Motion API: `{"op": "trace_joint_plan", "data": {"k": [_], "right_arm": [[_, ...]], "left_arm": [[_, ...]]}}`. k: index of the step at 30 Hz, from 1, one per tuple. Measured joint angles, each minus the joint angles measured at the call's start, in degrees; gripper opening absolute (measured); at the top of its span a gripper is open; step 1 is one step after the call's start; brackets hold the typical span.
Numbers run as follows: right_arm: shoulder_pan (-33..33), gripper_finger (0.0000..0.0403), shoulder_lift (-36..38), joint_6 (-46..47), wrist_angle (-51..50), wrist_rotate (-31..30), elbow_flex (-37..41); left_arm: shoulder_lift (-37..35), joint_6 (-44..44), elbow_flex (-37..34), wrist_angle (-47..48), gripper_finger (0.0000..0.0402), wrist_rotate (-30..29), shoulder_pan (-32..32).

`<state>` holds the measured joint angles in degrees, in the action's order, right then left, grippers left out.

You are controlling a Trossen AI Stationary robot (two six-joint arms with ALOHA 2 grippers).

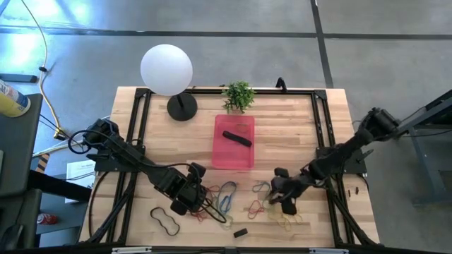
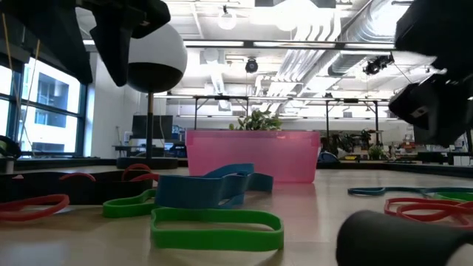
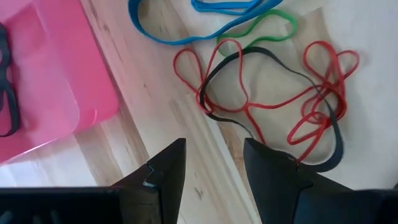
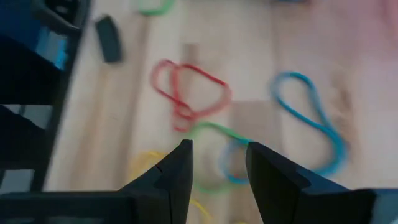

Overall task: Pick and place rubber bands into bin
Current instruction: Put the blue rubber band into the red bin

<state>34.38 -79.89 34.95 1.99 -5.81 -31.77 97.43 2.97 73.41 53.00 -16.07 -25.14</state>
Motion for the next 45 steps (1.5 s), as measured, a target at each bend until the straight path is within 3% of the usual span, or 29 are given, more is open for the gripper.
{"op": "trace_joint_plan", "data": {"k": [9, 30, 34, 39, 45], "right_arm": [[2.90, 0.0139, -6.46, 1.86, 0.62, -2.36, -2.58], [2.75, 0.0136, -12.86, 5.11, 0.59, -3.46, -2.88], [2.75, 0.0100, -12.86, 5.22, 0.26, -3.66, -2.86], [2.68, 0.0013, -12.96, 6.38, 0.10, -3.76, -2.82], [2.75, 0.0010, -11.61, 9.73, -0.64, -4.79, -2.57]], "left_arm": [[-0.02, -1.65, 0.00, 0.11, 0.0150, -1.93, 0.02], [-0.04, -1.63, 0.00, 1.21, 0.0150, -2.00, 0.02], [-0.04, -1.63, 0.00, 1.23, 0.0150, -2.05, 0.02], [-0.04, -1.60, 0.00, 1.21, 0.0150, -2.64, 0.02], [-0.04, -1.60, 0.00, 1.21, 0.0150, -2.67, 0.00]]}}
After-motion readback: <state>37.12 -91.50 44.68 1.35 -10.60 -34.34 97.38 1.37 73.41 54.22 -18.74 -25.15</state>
